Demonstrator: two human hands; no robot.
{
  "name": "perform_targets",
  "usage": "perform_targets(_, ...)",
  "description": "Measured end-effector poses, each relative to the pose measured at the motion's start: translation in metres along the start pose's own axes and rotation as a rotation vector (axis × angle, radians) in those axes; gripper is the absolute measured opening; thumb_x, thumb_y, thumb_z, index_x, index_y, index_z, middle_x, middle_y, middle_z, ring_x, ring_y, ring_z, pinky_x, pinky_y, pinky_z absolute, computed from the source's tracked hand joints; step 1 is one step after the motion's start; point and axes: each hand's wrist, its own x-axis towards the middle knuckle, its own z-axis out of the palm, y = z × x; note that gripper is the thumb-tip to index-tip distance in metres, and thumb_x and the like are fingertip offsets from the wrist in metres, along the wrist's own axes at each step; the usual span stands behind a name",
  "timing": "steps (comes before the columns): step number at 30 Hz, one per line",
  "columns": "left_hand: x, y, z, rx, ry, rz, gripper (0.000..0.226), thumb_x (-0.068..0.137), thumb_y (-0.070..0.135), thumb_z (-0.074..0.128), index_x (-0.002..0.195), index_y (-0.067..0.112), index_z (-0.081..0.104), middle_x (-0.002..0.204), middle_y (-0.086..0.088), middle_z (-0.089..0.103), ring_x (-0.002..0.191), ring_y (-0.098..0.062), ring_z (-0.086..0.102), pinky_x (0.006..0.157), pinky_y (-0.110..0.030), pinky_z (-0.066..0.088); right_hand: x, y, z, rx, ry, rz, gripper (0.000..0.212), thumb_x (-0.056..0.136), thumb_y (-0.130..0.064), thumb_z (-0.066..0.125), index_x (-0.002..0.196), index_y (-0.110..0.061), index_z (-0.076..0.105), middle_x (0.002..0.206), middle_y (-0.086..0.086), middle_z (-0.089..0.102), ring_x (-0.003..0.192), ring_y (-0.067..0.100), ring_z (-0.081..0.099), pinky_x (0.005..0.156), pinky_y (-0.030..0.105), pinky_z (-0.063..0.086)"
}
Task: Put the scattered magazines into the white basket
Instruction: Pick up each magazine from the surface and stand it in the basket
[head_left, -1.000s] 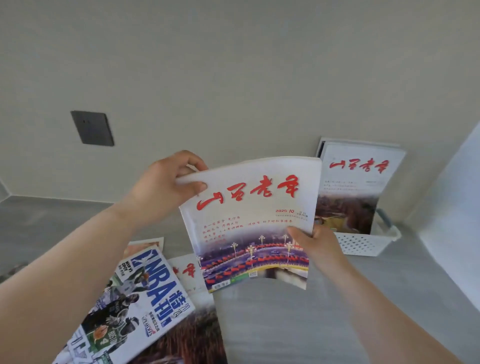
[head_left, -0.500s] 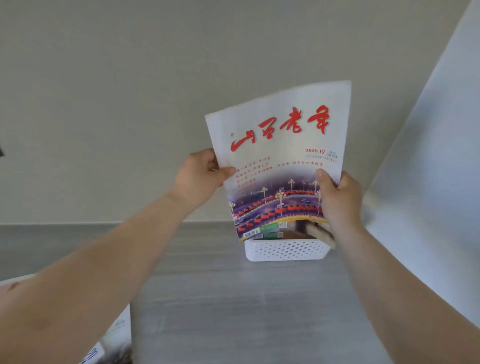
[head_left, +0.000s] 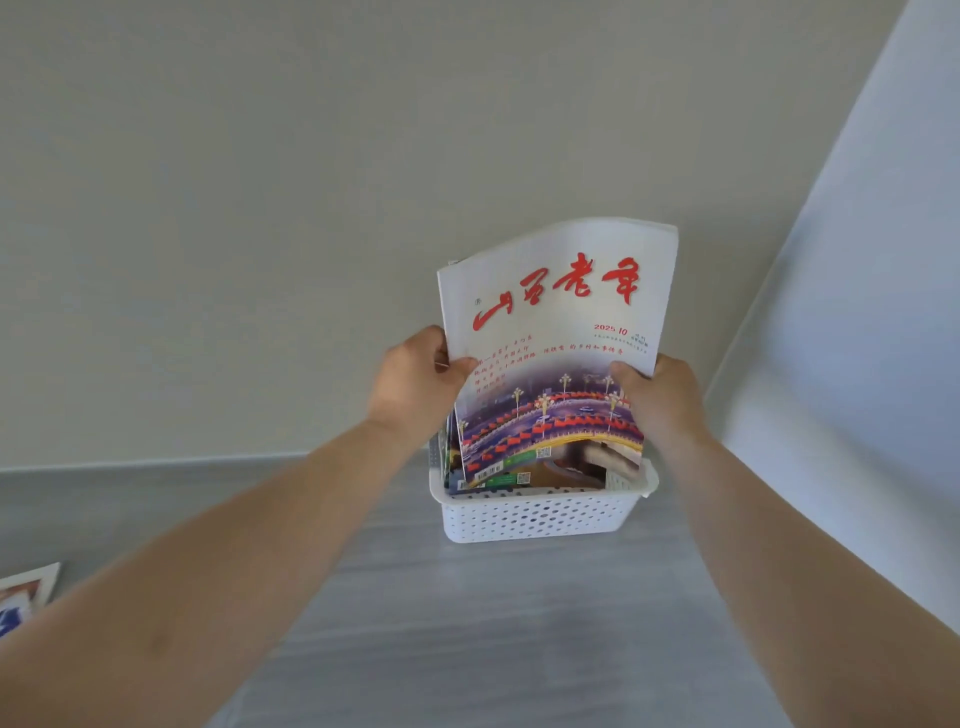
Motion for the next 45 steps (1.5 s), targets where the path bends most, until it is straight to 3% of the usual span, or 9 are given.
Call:
perform_targets(5,0.005,-0.016,0.013,0.049,-0.037,-0.066,0.013,0.082,0.016,0.059,0.092,0.007,0.061,0.093,-0.014,0.067,0.088,-0.031,0.062,0.08,-0.043,0.052,0.005,0.026,0.013,0.045,-0.062,0.082,0.032,0.087,-0.022,0.054,0.116,-0.008,0.057,0.122,0.014,0.061,0.098,0.029,0.061,0.08,0.037,0.051)
perform_targets(9,0.006,-0.028,0.026,0.051,-0.073,-0.099,0.018,0.082,0.016,0.059,0.096,0.004,0.061,0.093,-0.01,0.067,0.08,-0.023,0.058,0.075,-0.035,0.051,0.011,0.043,0.023,-0.018,-0.085,0.07,0.033,0.089,-0.024,0.05,0.119,-0.011,0.054,0.126,0.012,0.058,0.081,0.017,0.053,0.055,0.02,0.039)
perform_targets(13,0.013,-0.031,0.033,0.036,-0.09,-0.103,0.008,0.082,0.017,0.059,0.088,0.011,0.06,0.084,-0.001,0.06,0.08,-0.022,0.058,0.073,-0.032,0.051,0.017,0.053,0.027,0.041,-0.064,0.093,0.031,0.088,-0.021,0.052,0.118,-0.013,0.054,0.126,0.01,0.058,0.097,0.024,0.057,0.067,0.024,0.043)
perform_targets(18,0.024,-0.037,0.041,0.004,0.009,-0.142,0.016,0.078,0.018,0.064,0.077,0.021,0.048,0.071,0.01,0.053,0.071,-0.014,0.052,0.052,-0.016,0.038,0.023,0.061,0.031,0.16,0.047,0.129,0.041,0.087,-0.013,0.052,0.126,-0.013,0.04,0.127,0.009,0.053,0.087,0.012,0.047,0.051,0.011,0.03)
perform_targets(21,0.026,-0.043,0.044,-0.005,0.081,-0.168,0.026,0.076,0.017,0.067,0.093,0.017,0.047,0.091,0.003,0.055,0.078,-0.014,0.053,0.055,-0.015,0.036,0.024,0.064,0.037,0.212,0.004,0.131,0.05,0.09,-0.015,0.051,0.135,-0.016,0.029,0.128,0.006,0.047,0.089,0.01,0.045,0.05,0.009,0.032)
perform_targets(25,0.032,-0.045,0.049,0.006,-0.019,-0.254,0.064,0.08,0.017,0.063,0.134,0.014,0.029,0.137,-0.006,0.042,0.118,-0.026,0.05,0.089,-0.034,0.045,0.024,0.067,0.044,0.295,-0.103,0.146,0.035,0.089,-0.007,0.049,0.117,-0.025,0.036,0.108,-0.004,0.045,0.074,0.003,0.051,0.046,0.015,0.044)
perform_targets(33,0.037,-0.044,0.054,0.116,-0.098,-0.193,0.042,0.086,0.018,0.054,0.126,0.017,0.042,0.127,-0.004,0.058,0.108,-0.027,0.059,0.074,-0.03,0.042,0.025,0.068,0.045,0.281,-0.125,0.14,0.041,0.09,-0.01,0.049,0.128,-0.02,0.035,0.113,-0.003,0.047,0.09,0.012,0.052,0.057,0.023,0.048)
perform_targets(41,0.026,-0.049,0.042,0.117,-0.199,-0.262,0.065,0.086,0.026,0.055,0.141,0.018,0.021,0.143,-0.004,0.04,0.126,-0.026,0.044,0.099,-0.041,0.04,0.011,0.056,0.035,0.24,-0.084,0.135,0.049,0.087,-0.002,0.049,0.131,-0.018,0.032,0.105,-0.006,0.04,0.069,-0.003,0.042,0.056,0.018,0.041)
perform_targets(45,0.004,-0.052,0.021,0.06,-0.222,-0.265,0.05,0.087,0.025,0.053,0.134,0.015,0.038,0.137,-0.005,0.048,0.122,-0.021,0.047,0.097,-0.03,0.038,-0.003,0.041,0.032,0.21,-0.071,0.152,0.051,0.088,-0.003,0.047,0.134,-0.018,0.03,0.101,-0.006,0.041,0.068,0.003,0.046,0.066,0.028,0.047)
